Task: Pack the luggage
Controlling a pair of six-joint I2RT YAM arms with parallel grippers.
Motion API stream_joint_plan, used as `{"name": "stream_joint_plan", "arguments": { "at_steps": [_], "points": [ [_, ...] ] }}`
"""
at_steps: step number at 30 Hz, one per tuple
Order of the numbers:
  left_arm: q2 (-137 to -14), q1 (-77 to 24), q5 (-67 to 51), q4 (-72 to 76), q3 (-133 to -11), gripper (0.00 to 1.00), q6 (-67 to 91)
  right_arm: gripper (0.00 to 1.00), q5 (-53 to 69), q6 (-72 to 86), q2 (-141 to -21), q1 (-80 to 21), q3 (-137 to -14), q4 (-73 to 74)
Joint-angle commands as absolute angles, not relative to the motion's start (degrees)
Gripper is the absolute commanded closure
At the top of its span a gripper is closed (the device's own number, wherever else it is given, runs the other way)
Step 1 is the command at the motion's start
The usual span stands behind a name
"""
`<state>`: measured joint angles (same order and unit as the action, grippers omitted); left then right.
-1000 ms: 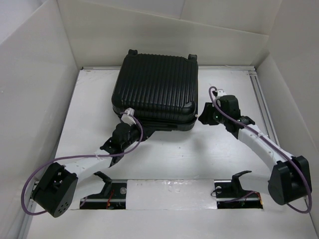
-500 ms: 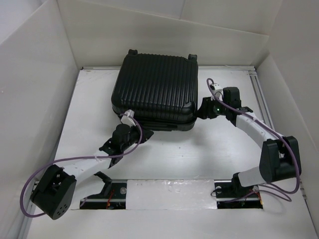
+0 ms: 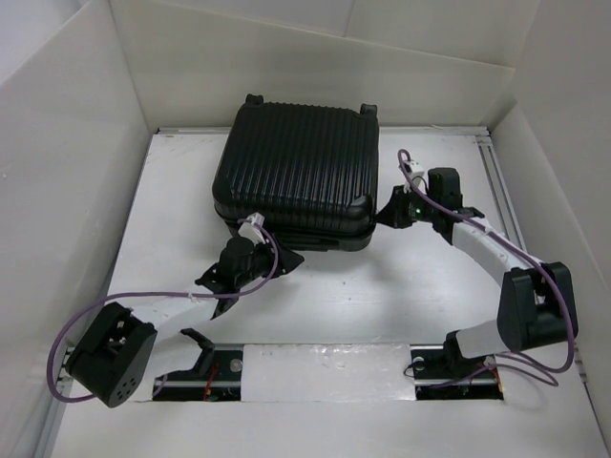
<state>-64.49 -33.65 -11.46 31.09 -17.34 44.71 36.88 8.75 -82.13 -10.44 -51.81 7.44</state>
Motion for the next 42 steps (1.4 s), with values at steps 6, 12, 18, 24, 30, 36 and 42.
{"name": "stream_joint_plan", "arguments": {
  "at_steps": [6,12,18,24,30,36,42],
  "points": [
    [-67.32,-34.89,-14.06,39.98,-18.8,0.52,45.61,1.0,29.63,17.64,-73.31,-15.28,-42.29,-5.17],
    [-77.14,-35.42,-13.45,44.47,-22.32,0.58,45.62,1.0,18.99,22.92,-63.57,-20.47,-33.67,-5.19],
    [-84.28,-35.95,-13.45,52.99,-25.04,0.75,49.3,1.0,15.48,26.63,-55.91,-26.71,-28.4,-4.4],
    [-86.66,-36.56,-11.7,58.79,-25.58,0.92,52.82,1.0,9.95,29.53,-49.05,-35.22,-27.77,-0.8],
    [-85.43,-40.51,-6.16,59.33,-24.52,1.0,53.44,1.0,0.8,30.15,-49.47,-46.22,-29.79,-0.79],
    [-83.5,-40.52,-6.15,58.98,-22.77,1.0,54.14,1.0,-13.24,29.62,-57.56,-55.54,-39.71,6.91],
    [-72.09,-40.52,-3.08,46.86,-19.18,0.79,51.25,0.71,-22.06,24.62,-52.48,-52.04,-43.59,16.25]
  ]
}}
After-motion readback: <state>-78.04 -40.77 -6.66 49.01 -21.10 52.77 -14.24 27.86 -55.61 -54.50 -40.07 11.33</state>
